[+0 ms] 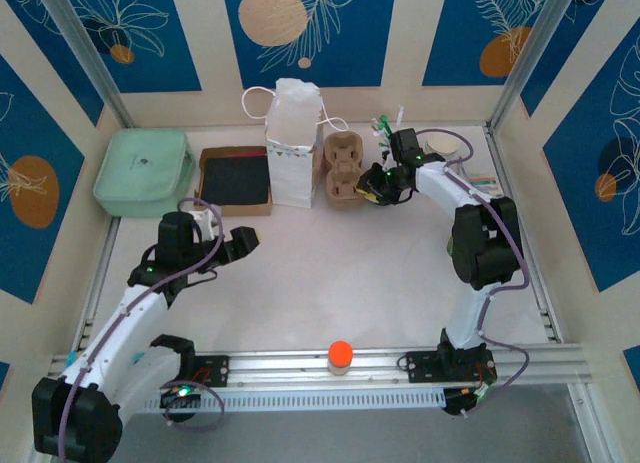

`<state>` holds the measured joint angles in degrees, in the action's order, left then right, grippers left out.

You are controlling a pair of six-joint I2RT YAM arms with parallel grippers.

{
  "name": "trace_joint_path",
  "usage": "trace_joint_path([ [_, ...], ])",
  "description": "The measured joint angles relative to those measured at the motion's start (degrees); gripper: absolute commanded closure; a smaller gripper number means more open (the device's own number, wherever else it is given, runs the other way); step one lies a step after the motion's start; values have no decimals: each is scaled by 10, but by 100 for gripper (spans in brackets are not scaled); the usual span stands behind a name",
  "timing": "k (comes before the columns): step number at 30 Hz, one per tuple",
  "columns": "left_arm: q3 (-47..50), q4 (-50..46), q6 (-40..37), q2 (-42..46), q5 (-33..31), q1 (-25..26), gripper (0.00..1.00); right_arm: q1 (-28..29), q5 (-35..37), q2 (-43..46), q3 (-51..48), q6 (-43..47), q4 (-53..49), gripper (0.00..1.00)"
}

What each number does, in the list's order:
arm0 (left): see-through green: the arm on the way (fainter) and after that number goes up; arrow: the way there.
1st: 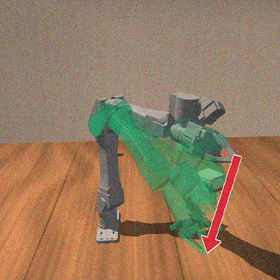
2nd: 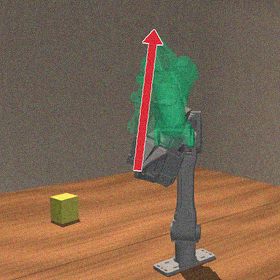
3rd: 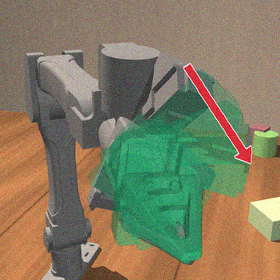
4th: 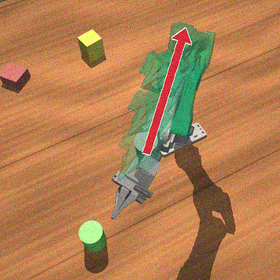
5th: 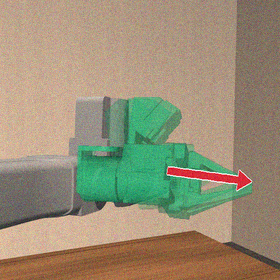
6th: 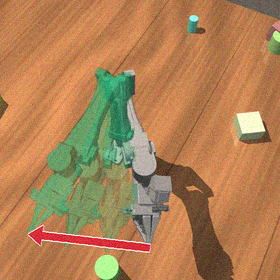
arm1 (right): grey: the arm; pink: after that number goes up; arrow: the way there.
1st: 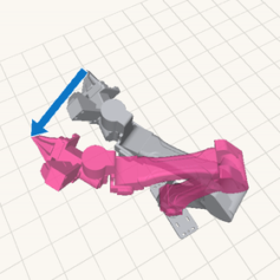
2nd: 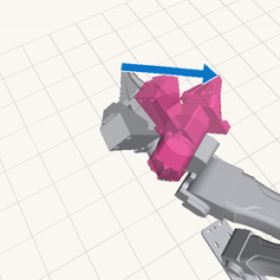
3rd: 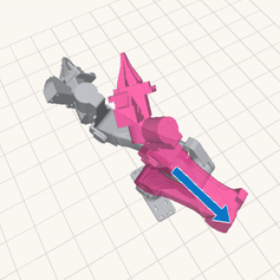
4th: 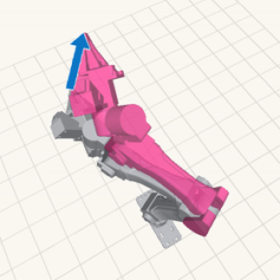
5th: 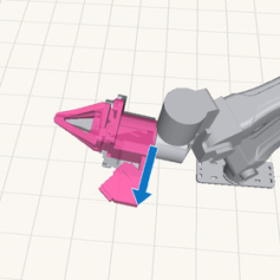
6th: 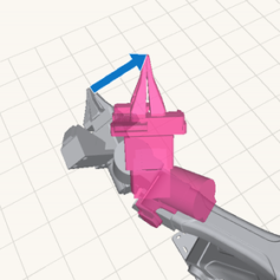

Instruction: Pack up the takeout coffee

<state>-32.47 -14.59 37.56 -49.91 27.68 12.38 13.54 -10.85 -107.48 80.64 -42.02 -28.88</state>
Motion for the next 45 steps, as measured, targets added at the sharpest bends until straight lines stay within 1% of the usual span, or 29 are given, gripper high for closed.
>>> trace_joint_path([
  [3,1,0,0,0,1,0,6,0,-2,0,0,-3,0,79],
  [8,2,0,0,0,4,-2,6,0,-6,0,0,-6,1,87],
  [15,2,0,0,0,4,-2,6,-1,-14,7,-1,-15,4,94],
  [19,2,0,0,0,4,-2,6,-5,-28,39,-9,-17,12,96],
  [29,3,0,1,8,4,-3,6,-29,-82,109,-36,-26,35,98],
  [36,5,0,1,11,4,-3,6,-30,-109,116,-72,-24,40,97],
  [39,5,0,1,11,4,-3,6,-31,-117,116,-78,-20,40,95],
  [45,5,0,1,15,4,-3,6,-42,-117,115,-82,-9,31,87],
])
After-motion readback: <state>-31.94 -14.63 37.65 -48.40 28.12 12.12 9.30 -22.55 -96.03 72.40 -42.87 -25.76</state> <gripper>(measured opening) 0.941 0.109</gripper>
